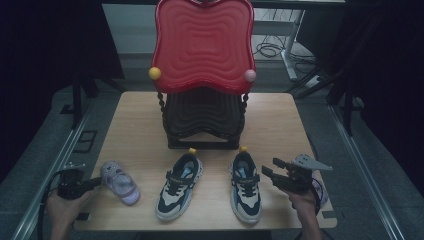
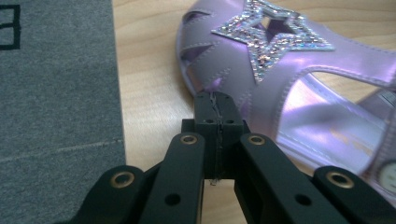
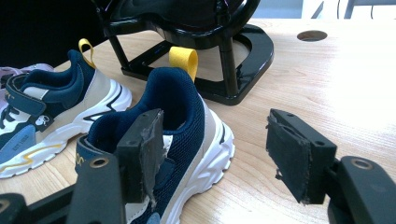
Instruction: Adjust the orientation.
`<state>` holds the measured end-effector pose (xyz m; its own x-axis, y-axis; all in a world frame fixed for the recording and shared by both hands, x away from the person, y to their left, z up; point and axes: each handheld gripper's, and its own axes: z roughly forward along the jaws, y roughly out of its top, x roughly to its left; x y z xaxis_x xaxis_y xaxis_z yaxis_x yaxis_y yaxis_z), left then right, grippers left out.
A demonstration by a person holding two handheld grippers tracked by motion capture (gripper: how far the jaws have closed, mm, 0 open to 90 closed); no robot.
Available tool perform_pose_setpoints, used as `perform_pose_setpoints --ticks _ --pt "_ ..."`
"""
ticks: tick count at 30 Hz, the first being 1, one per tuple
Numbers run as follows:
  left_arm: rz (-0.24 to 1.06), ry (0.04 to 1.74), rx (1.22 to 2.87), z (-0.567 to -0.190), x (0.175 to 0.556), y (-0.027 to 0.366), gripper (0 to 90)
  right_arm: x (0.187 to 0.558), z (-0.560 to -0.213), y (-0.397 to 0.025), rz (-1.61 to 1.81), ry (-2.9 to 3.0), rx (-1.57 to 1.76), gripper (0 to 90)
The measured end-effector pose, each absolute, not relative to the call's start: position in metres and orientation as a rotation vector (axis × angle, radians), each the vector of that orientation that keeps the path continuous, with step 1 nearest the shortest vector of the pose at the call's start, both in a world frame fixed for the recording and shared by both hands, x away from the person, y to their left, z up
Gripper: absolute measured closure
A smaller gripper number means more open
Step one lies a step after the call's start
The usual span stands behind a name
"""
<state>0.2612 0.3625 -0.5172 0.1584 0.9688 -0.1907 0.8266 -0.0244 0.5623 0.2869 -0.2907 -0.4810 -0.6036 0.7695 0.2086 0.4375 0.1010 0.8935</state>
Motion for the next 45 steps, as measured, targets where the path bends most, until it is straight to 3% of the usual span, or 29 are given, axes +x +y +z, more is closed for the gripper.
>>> perform_pose_setpoints --ticks 35,45 --pt "0.295 1.548 1.949 -0.516 0.322 0.351 89.7 0.289 -0.487 -0.284 1.475 2.098 1.203 37.7" --pt "0.352 1.491 1.862 -0.492 0.312 0.352 87.8 0.288 -0.487 -0.287 1.473 2.087 1.210 37.8"
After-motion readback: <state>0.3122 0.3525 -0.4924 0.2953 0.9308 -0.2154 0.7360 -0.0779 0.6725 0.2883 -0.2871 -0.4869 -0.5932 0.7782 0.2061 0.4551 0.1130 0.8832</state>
